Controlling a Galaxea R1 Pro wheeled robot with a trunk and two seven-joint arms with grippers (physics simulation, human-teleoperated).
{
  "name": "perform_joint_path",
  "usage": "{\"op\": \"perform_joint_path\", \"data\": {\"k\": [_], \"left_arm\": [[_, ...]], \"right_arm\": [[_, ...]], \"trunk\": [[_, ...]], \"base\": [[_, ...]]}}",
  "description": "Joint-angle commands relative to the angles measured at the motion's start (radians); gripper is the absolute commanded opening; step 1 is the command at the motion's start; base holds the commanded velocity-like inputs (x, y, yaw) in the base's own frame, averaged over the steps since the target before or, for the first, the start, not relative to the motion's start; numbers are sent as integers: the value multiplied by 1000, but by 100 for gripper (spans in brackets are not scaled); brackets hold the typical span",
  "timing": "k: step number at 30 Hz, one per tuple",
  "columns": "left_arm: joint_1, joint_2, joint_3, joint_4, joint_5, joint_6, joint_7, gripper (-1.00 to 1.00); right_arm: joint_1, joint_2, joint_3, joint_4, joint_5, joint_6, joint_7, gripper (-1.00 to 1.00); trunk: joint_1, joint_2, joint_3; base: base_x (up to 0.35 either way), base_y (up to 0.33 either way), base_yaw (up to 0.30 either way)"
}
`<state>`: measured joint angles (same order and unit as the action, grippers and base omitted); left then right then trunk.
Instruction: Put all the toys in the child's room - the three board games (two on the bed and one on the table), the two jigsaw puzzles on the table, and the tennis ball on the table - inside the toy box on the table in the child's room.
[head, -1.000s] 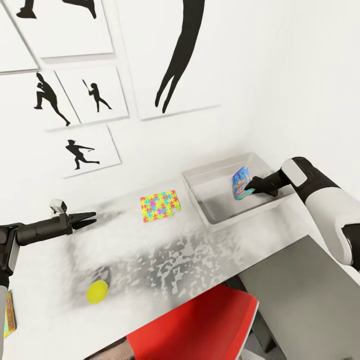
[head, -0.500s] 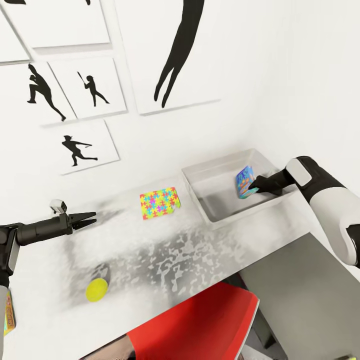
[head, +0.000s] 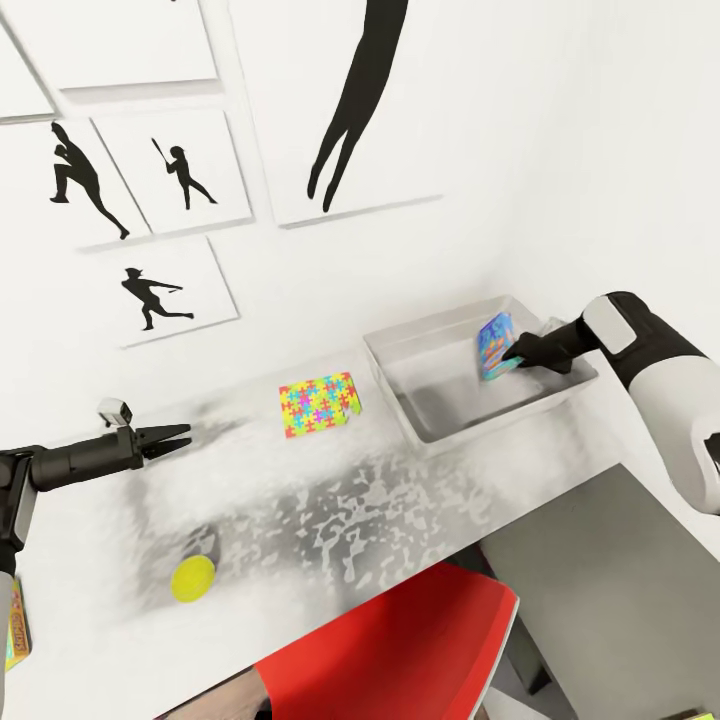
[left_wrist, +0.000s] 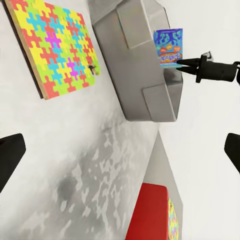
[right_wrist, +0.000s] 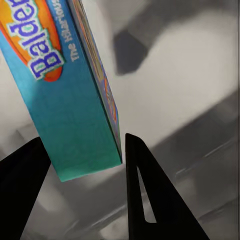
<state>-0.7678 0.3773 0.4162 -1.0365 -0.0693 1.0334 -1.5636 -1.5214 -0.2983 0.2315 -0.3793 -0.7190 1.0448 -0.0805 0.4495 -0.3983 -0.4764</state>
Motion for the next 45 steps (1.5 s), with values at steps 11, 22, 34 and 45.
{"op": "perform_joint_path", "data": {"k": [11, 22, 34, 45], "left_arm": [[-1, 1, 1, -1, -7, 11, -7, 100], [-1, 2, 1, -1, -7, 11, -7, 100], [-46, -2, 1, -2, 5, 13, -7, 100], [-169, -4, -18, -1, 80, 14, -7, 100]], "right_arm": [[-6, 3, 7, -1, -13, 2, -8, -100], [-6, 11, 9, 3, -10, 2, -11, -100], [-10, 3, 9, 3, -10, 2, -13, -100], [-23, 4, 9, -1, -9, 2, -13, -100]], "trunk": [[1, -2, -2], [1, -2, -12], [1, -2, -31], [1, -2, -50]], "base": [[0, 0, 0], [0, 0, 0], [0, 0, 0], [0, 0, 0]]}}
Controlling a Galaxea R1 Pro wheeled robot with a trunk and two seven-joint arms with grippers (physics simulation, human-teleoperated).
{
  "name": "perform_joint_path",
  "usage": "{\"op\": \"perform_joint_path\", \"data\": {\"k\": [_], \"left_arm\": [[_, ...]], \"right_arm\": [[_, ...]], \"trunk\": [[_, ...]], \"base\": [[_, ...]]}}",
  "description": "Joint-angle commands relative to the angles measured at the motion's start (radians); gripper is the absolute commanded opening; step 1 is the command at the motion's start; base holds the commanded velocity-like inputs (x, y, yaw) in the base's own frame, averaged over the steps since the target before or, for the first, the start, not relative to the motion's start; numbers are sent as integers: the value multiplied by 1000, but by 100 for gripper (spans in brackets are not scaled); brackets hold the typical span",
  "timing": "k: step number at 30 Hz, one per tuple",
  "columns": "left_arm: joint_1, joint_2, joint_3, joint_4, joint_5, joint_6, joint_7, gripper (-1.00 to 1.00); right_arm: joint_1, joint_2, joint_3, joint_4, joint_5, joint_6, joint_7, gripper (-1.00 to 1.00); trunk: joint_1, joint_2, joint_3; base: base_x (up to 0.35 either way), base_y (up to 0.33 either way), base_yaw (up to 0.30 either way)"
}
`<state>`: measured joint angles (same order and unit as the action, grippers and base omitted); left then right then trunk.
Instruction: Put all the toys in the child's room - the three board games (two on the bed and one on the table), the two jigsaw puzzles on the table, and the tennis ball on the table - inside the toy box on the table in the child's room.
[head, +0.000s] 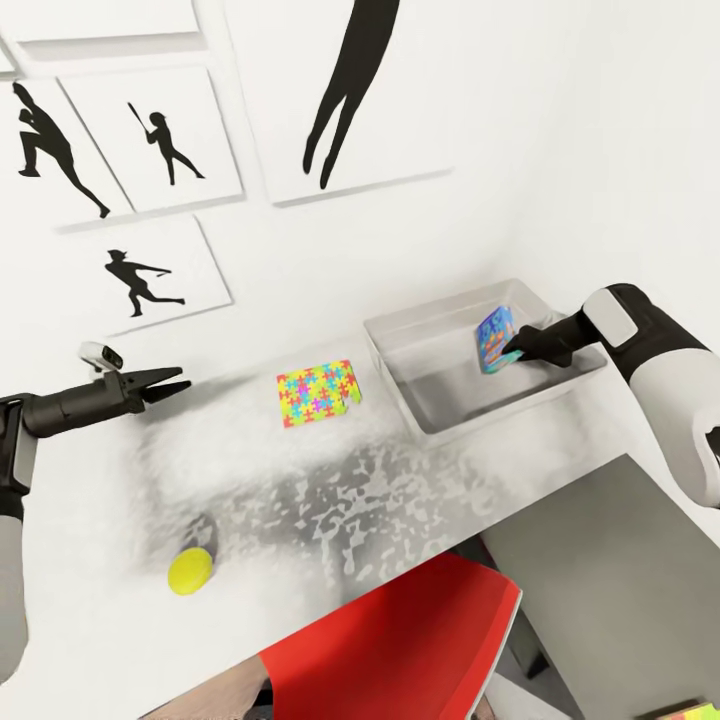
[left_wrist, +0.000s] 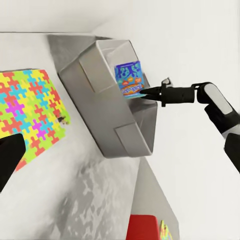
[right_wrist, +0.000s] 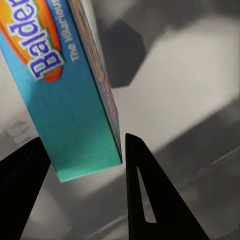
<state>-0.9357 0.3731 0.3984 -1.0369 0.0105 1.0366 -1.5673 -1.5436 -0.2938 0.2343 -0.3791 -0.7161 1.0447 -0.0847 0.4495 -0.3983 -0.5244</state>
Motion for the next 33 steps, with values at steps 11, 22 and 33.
{"op": "perform_joint_path", "data": {"k": [11, 22, 33], "left_arm": [[-14, 2, -11, 0, 2, 11, -3, 100], [-14, 3, -13, 0, 2, 11, -3, 100], [-14, 3, -13, 0, 2, 11, -3, 100]], "right_arm": [[-3, -4, 6, -3, -11, 3, -9, -100], [-3, -5, 6, -1, -11, 3, -8, -100], [-3, -6, 6, -1, -10, 3, -9, 100]], "trunk": [[0, -2, -20], [0, -2, -24], [0, -2, -24]], "base": [[0, 0, 0], [0, 0, 0], [0, 0, 0]]}}
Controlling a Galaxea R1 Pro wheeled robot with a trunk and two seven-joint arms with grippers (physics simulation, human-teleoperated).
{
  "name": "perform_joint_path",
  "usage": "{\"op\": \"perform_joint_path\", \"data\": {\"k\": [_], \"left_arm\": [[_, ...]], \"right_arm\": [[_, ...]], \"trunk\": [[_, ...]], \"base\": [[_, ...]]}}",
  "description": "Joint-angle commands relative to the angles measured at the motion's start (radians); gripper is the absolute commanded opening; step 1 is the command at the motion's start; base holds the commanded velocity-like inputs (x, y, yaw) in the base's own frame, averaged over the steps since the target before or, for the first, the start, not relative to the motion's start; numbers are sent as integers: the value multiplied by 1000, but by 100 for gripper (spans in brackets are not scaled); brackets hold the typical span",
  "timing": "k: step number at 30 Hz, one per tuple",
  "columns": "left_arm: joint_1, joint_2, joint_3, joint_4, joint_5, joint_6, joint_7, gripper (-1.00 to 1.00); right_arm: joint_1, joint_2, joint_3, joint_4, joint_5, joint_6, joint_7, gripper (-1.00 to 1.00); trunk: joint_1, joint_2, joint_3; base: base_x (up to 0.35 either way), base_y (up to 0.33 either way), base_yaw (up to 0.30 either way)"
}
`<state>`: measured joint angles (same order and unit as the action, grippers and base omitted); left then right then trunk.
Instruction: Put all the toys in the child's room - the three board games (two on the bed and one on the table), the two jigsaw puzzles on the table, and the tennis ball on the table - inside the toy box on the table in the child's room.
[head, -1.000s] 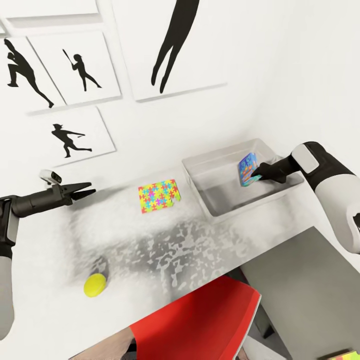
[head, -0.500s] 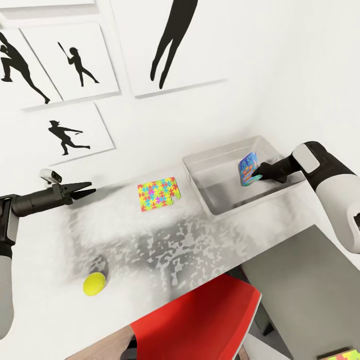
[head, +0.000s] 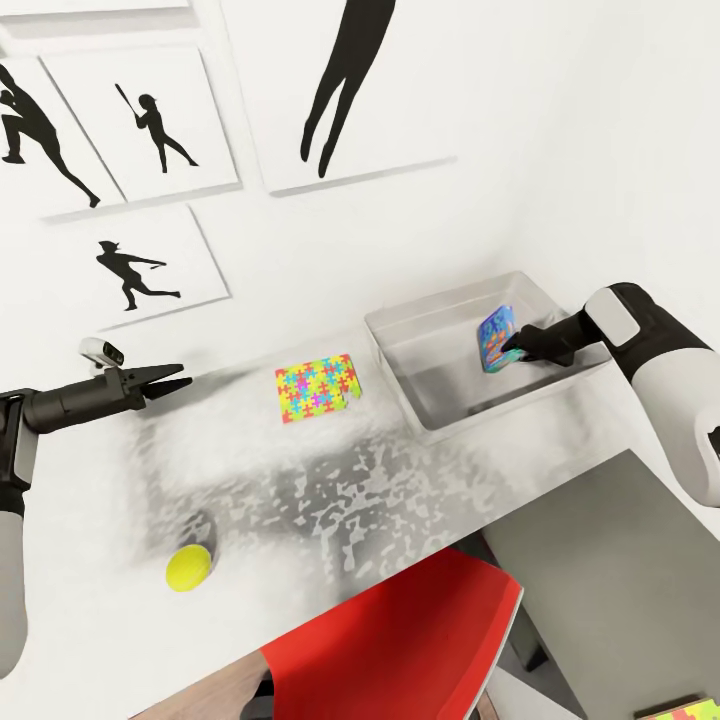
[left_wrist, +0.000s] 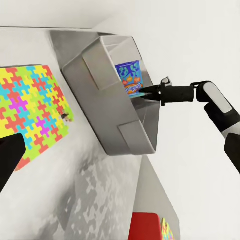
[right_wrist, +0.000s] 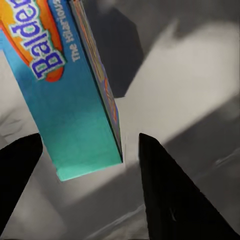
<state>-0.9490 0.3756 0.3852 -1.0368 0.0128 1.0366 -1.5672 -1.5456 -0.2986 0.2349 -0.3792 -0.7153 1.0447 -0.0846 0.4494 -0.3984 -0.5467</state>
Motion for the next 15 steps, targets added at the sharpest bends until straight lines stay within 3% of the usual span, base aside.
{"op": "perform_joint_path", "data": {"k": [1, 15], "left_arm": [[-1, 0, 0, 0, -1, 11, -4, 100], [-1, 0, 0, 0, -1, 11, -4, 100]], "right_arm": [[-1, -1, 6, -1, -11, 3, -9, 100], [-1, -6, 6, -1, -10, 3, -16, 100]], "trunk": [[1, -2, -1], [1, -2, -1]], "base": [[0, 0, 0], [0, 0, 0]]}}
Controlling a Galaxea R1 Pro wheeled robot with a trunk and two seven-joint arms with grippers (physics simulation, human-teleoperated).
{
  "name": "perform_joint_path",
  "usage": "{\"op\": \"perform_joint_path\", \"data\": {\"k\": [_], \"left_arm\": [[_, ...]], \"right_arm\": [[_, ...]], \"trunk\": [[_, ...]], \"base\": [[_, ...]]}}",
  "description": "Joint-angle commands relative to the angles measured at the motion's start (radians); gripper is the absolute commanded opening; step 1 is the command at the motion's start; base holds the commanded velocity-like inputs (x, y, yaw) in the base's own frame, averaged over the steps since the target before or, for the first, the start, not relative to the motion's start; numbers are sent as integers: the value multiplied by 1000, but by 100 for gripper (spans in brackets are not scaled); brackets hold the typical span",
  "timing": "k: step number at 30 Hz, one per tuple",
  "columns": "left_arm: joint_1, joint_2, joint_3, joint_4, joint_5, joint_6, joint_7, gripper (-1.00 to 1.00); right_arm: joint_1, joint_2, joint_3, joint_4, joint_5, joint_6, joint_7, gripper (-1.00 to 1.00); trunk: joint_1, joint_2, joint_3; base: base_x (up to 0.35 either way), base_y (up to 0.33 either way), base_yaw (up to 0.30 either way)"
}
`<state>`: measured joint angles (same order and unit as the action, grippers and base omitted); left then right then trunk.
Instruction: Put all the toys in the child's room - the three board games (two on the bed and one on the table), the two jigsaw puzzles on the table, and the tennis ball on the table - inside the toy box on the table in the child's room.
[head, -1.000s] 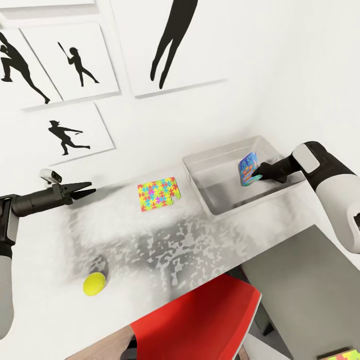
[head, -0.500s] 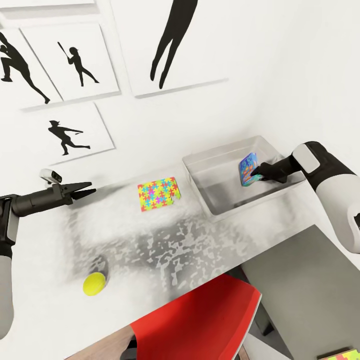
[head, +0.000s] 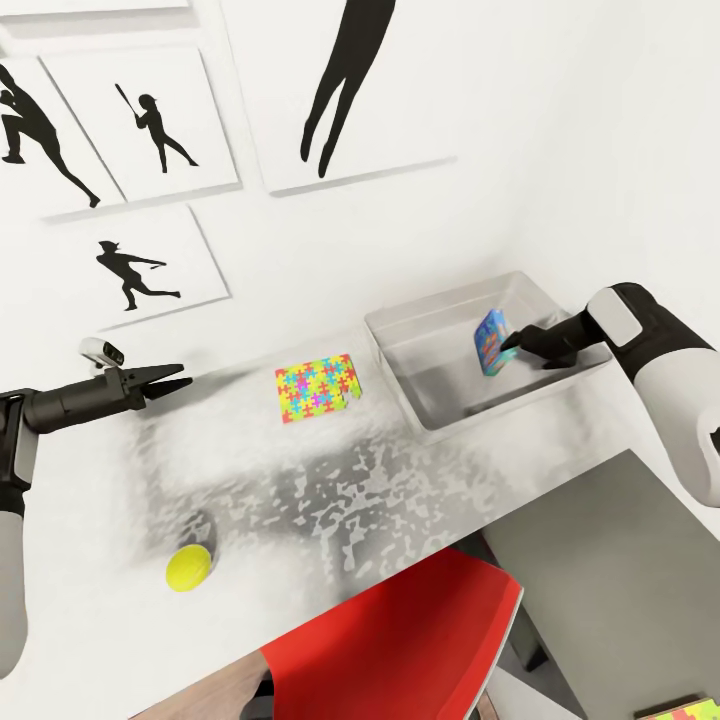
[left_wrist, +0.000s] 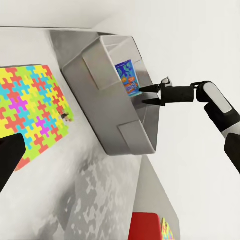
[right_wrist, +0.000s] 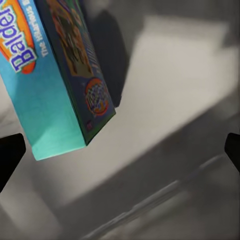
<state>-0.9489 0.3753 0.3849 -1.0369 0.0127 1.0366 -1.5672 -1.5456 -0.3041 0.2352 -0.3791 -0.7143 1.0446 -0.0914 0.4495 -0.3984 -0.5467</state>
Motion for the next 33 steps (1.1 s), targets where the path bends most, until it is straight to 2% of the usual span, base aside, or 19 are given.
{"op": "perform_joint_path", "data": {"k": [1, 9, 33], "left_arm": [[-1, 0, -1, 0, 0, 11, -4, 100], [0, -1, 0, 0, 0, 11, -4, 100], [0, -1, 0, 0, -2, 11, -4, 100]], "right_arm": [[-1, -2, 6, -1, -11, 3, -10, 100], [-1, -9, 6, -1, -11, 3, -11, 100], [-2, -7, 5, -3, -11, 3, -13, 100]], "trunk": [[1, -2, -1], [1, -2, -1], [1, -2, -1]], "base": [[0, 0, 0], [0, 0, 0], [0, 0, 0]]}}
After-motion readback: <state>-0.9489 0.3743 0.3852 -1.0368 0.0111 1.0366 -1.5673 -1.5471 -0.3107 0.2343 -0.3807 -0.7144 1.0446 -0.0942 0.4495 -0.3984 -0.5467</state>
